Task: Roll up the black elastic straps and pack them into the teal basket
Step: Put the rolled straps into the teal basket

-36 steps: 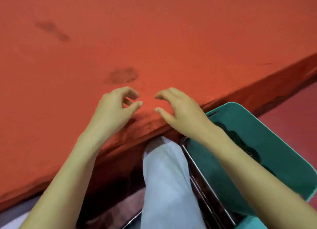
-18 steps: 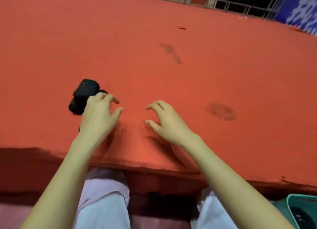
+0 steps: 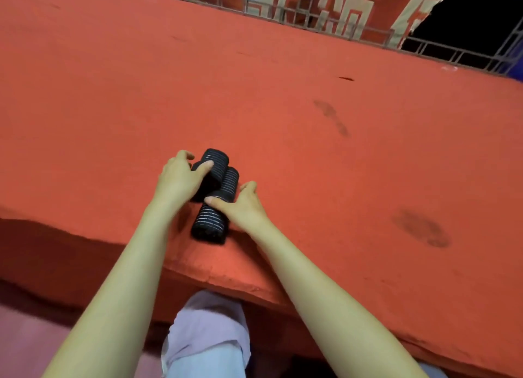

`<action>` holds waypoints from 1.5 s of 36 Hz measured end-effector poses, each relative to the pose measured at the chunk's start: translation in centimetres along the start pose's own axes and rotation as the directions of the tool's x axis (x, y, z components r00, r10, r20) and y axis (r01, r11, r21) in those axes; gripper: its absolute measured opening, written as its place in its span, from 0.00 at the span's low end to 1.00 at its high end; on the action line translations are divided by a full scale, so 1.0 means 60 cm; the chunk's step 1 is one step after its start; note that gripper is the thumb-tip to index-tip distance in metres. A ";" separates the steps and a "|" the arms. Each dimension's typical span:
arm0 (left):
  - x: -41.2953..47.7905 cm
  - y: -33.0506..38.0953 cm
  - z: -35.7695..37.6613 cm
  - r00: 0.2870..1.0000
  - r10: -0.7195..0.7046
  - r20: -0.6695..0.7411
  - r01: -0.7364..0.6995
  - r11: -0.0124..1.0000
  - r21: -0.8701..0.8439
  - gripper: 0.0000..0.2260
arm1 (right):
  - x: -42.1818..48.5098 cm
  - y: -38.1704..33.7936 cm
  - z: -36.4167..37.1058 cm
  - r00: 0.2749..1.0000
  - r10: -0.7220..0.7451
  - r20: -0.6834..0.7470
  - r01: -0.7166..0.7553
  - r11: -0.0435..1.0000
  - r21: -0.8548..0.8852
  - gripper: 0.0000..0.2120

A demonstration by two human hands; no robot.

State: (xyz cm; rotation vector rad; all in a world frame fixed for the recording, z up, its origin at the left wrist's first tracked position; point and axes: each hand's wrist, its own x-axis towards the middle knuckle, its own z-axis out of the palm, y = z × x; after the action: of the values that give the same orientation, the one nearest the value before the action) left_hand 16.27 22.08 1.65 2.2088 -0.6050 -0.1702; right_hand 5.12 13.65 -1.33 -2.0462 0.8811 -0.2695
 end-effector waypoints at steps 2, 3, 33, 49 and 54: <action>0.008 0.004 0.005 0.998 -0.013 0.056 0.012 1.000 0.027 0.24 | 0.005 -0.001 0.006 0.999 0.046 0.013 -0.047 0.997 0.067 0.36; 0.010 0.007 0.006 0.996 -0.023 0.082 0.020 0.999 0.041 0.23 | 0.006 -0.001 0.007 0.998 0.063 0.023 -0.065 0.993 0.102 0.35; -0.146 0.043 0.038 0.971 0.238 0.040 -0.201 0.889 -0.412 0.27 | -0.080 0.090 -0.120 0.968 -0.135 -0.211 0.177 0.965 0.195 0.21; -0.227 0.099 0.197 0.776 0.501 0.383 -0.484 0.862 -0.147 0.26 | -0.197 0.211 -0.273 0.901 -0.280 -0.332 0.161 0.925 -0.344 0.29; -0.225 0.104 0.196 0.757 0.537 0.372 -0.528 0.838 -0.136 0.19 | -0.204 0.204 -0.283 0.939 -0.249 -0.235 0.131 0.896 -0.424 0.23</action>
State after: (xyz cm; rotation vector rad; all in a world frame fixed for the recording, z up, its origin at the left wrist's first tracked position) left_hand -1.55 17.05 -2.41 1.8916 -1.4306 -0.3256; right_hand -17.95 6.54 0.76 -2.5320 0.9679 -0.5403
